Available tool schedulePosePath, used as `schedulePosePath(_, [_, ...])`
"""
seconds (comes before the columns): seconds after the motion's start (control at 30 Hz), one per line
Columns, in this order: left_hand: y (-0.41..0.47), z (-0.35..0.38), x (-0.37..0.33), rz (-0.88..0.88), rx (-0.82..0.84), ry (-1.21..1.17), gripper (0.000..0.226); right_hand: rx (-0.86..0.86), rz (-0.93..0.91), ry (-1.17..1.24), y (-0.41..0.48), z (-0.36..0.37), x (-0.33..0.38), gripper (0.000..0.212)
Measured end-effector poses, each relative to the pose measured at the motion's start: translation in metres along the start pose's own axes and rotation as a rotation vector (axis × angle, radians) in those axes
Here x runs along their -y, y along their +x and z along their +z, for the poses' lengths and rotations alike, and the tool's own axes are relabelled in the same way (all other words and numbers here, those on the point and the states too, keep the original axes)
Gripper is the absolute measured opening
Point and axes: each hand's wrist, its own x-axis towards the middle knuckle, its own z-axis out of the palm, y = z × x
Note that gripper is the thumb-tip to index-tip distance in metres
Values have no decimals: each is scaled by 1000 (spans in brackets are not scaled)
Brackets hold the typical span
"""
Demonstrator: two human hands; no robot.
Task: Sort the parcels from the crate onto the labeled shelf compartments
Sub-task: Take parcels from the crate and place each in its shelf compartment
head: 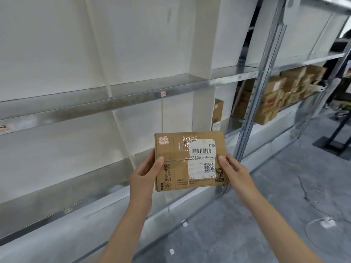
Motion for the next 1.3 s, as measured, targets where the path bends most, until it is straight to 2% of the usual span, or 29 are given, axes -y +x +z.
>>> schedulePosePath(0.07, [23,14,5,-16,-7,-3,54,-7,-6,-30,26,-7,-1,30])
schedulePosePath(0.2, [69,37,18,-25,-85,-29,41,62,6,-64,84,-12,-9,33])
schedulePosePath(0.43, [143,77,55,-73,-190,-19,36,121,66,-81,173,-18,-35,27])
schedulePosePath(0.7, [196,107,86,-155,-181,76,39,177,146,-107,248,-30,-60,35])
schedulePosePath(0.8, [215,110,89,-162,-197,107,43,235,152,-121,272,-26,-61,30])
schedulePosePath(0.9, [229,116,94,-170,-236,123,44,300,123,-150,298,-24,-62,22])
schedulePosePath(0.97, [237,121,98,-174,-275,111,37,359,101,-218,319,-22,-67,23])
schedulePosePath(1.1, [249,131,100,-173,-327,92,40,458,11,-238,353,-16,-69,22])
schedulePosePath(1.3, [266,148,99,-76,-284,129,47,546,-61,-201,396,-14,-63,24])
